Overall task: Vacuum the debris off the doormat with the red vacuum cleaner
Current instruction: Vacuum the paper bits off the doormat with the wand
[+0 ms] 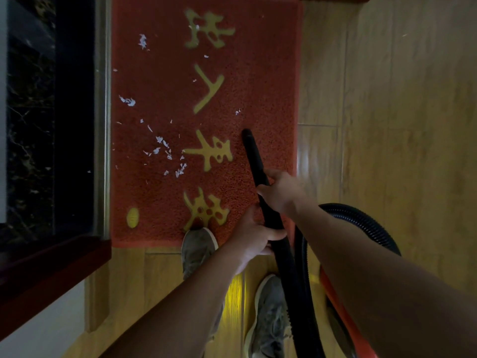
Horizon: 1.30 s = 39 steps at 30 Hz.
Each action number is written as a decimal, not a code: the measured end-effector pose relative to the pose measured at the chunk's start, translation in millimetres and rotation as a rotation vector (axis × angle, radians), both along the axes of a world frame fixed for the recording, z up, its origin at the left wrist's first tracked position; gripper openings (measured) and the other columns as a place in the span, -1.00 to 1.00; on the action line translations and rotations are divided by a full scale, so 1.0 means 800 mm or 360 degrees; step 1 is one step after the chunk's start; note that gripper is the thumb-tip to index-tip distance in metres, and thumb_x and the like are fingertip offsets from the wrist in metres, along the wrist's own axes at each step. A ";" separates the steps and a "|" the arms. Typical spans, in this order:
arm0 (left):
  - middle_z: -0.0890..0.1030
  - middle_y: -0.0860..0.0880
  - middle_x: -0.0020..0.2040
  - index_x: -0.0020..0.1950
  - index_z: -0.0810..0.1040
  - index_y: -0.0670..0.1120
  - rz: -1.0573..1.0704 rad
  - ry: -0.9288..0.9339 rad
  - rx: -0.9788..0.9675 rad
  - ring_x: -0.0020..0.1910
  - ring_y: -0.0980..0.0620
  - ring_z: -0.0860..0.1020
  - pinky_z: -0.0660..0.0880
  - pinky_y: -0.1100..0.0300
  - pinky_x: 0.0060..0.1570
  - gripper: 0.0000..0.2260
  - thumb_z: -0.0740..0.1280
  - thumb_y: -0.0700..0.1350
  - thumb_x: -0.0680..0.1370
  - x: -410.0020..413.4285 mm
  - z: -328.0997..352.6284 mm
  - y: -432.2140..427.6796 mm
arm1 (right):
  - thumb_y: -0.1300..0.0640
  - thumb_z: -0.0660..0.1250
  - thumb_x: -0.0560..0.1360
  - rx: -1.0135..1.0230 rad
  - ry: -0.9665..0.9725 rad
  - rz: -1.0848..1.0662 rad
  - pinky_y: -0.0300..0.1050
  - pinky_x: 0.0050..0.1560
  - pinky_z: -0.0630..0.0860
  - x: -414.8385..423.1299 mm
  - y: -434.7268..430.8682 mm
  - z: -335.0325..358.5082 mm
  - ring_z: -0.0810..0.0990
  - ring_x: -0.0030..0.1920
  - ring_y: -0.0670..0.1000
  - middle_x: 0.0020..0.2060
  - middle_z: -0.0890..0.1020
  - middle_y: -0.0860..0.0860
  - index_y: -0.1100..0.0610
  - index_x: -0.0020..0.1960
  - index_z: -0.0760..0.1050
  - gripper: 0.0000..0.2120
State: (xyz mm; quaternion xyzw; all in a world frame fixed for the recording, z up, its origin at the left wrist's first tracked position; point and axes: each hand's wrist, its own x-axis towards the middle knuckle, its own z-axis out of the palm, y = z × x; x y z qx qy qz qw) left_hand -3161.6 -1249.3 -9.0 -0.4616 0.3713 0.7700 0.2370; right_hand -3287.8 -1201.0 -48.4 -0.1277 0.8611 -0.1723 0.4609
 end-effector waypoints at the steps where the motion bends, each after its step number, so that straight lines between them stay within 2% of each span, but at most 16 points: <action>1: 0.66 -0.12 0.14 0.20 0.41 0.12 -0.0001 -0.0006 0.0001 -0.06 -0.08 0.71 0.67 0.12 -0.22 -0.55 0.45 -0.33 0.51 0.001 -0.001 -0.002 | 0.05 0.32 0.54 0.0001 0.0007 0.0003 -0.23 -0.21 0.40 0.001 -0.001 0.000 0.57 -0.15 -0.01 -0.02 0.62 0.00 -0.05 0.43 0.45 -0.55; 4: 0.66 -0.13 0.15 0.15 0.44 0.16 -0.0001 -0.0011 0.0019 -0.05 -0.09 0.71 0.67 0.13 -0.23 -0.56 0.45 -0.34 0.51 0.001 -0.002 -0.005 | 0.05 0.31 0.55 -0.0004 0.0019 0.0028 -0.26 -0.39 0.36 0.004 -0.002 -0.001 0.53 -0.26 -0.09 -0.09 0.63 -0.01 -0.05 0.39 0.47 -0.60; 8: 0.65 -0.19 0.18 0.30 0.44 0.03 0.0011 -0.0004 0.0037 -0.08 -0.08 0.69 0.67 0.16 -0.26 -0.55 0.43 -0.36 0.52 -0.004 0.007 -0.006 | 0.04 0.29 0.54 0.0005 0.0032 0.0016 -0.30 -0.40 0.33 0.001 -0.002 0.004 0.57 -0.20 -0.02 -0.05 0.66 -0.01 -0.05 0.41 0.46 -0.57; 11: 0.65 -0.19 0.19 0.33 0.43 0.02 0.0019 -0.0002 0.0014 -0.01 -0.13 0.70 0.68 0.12 -0.20 -0.53 0.42 -0.36 0.53 -0.009 0.010 -0.011 | 0.06 0.28 0.54 0.0001 0.0050 0.0050 -0.29 -0.42 0.31 -0.006 -0.012 0.013 0.55 -0.23 -0.01 -0.08 0.64 0.00 -0.03 0.39 0.47 -0.59; 14: 0.67 -0.16 0.17 0.39 0.43 -0.01 0.0006 -0.0017 -0.0008 0.01 -0.17 0.71 0.68 0.02 -0.10 -0.51 0.43 -0.33 0.52 -0.017 0.008 -0.021 | 0.07 0.28 0.55 -0.0003 0.0062 0.0075 -0.21 -0.39 0.36 -0.015 -0.027 0.015 0.60 -0.18 0.04 -0.14 0.60 -0.01 -0.01 0.32 0.51 -0.66; 16: 0.68 -0.14 0.14 0.38 0.45 0.02 0.0003 -0.0019 -0.0022 0.00 -0.16 0.71 0.67 -0.03 -0.04 -0.51 0.44 -0.32 0.52 -0.022 0.003 -0.029 | 0.06 0.28 0.55 -0.0004 0.0061 0.0061 -0.24 -0.39 0.37 -0.021 -0.036 0.012 0.56 -0.24 -0.01 -0.15 0.59 -0.01 0.00 0.35 0.51 -0.63; 20: 0.70 -0.12 0.12 0.31 0.50 0.02 -0.0010 0.0002 -0.0033 -0.01 -0.13 0.72 0.67 -0.03 -0.01 -0.58 0.42 -0.31 0.52 -0.029 -0.003 -0.044 | 0.06 0.29 0.56 -0.0006 0.0063 0.0078 -0.21 -0.25 0.40 -0.030 -0.051 0.008 0.55 -0.20 0.01 -0.13 0.59 0.00 0.02 0.33 0.53 -0.65; 23: 0.69 -0.14 0.10 0.30 0.52 0.00 -0.0011 0.0009 -0.0033 0.00 -0.15 0.71 0.66 -0.08 0.03 -0.60 0.42 -0.32 0.52 -0.030 -0.004 -0.048 | 0.05 0.29 0.55 -0.0020 0.0082 0.0056 -0.19 -0.30 0.39 -0.029 -0.051 0.006 0.57 -0.20 0.02 -0.14 0.62 0.01 0.01 0.28 0.55 -0.69; 25: 0.69 -0.13 0.09 0.28 0.53 0.03 0.0005 0.0020 -0.0026 0.00 -0.14 0.71 0.66 -0.11 0.04 -0.59 0.43 -0.32 0.52 -0.030 -0.003 -0.048 | 0.03 0.29 0.54 -0.0030 0.0082 0.0049 -0.21 -0.29 0.40 -0.028 -0.050 0.007 0.59 -0.17 0.01 -0.08 0.66 0.02 -0.01 0.33 0.53 -0.64; 28: 0.69 -0.12 0.08 0.23 0.54 0.04 0.0003 0.0019 0.0003 0.01 -0.15 0.71 0.65 -0.12 0.06 -0.63 0.43 -0.33 0.52 -0.032 0.000 -0.051 | 0.02 0.28 0.55 -0.0005 0.0048 0.0023 -0.19 -0.17 0.45 -0.029 -0.052 0.010 0.61 -0.11 0.03 -0.01 0.66 0.03 -0.03 0.41 0.47 -0.57; 30: 0.69 -0.13 0.10 0.28 0.52 0.01 0.0002 0.0011 0.0016 0.01 -0.15 0.71 0.64 -0.12 0.07 -0.61 0.42 -0.33 0.52 -0.033 0.002 -0.053 | 0.02 0.28 0.55 0.0003 0.0049 0.0019 -0.21 -0.20 0.45 -0.029 -0.056 0.013 0.61 -0.12 0.04 0.01 0.66 0.04 -0.03 0.44 0.45 -0.55; 33: 0.69 -0.12 0.11 0.32 0.51 0.02 0.0018 0.0014 0.0007 0.01 -0.13 0.71 0.65 -0.09 0.05 -0.57 0.43 -0.33 0.52 -0.030 0.005 -0.059 | 0.05 0.27 0.57 0.0011 0.0056 0.0060 -0.22 -0.30 0.44 -0.029 -0.064 0.021 0.59 -0.17 0.03 -0.07 0.62 0.01 -0.03 0.41 0.46 -0.59; 39: 0.67 -0.14 0.15 0.41 0.45 0.02 0.0092 0.0010 -0.0004 0.05 -0.14 0.70 0.66 -0.07 0.05 -0.51 0.42 -0.32 0.53 -0.014 0.006 -0.072 | 0.08 0.29 0.56 -0.0050 0.0049 0.0150 -0.11 -0.19 0.55 -0.015 -0.089 0.027 0.63 -0.18 0.06 -0.18 0.62 0.01 0.00 0.30 0.53 -0.68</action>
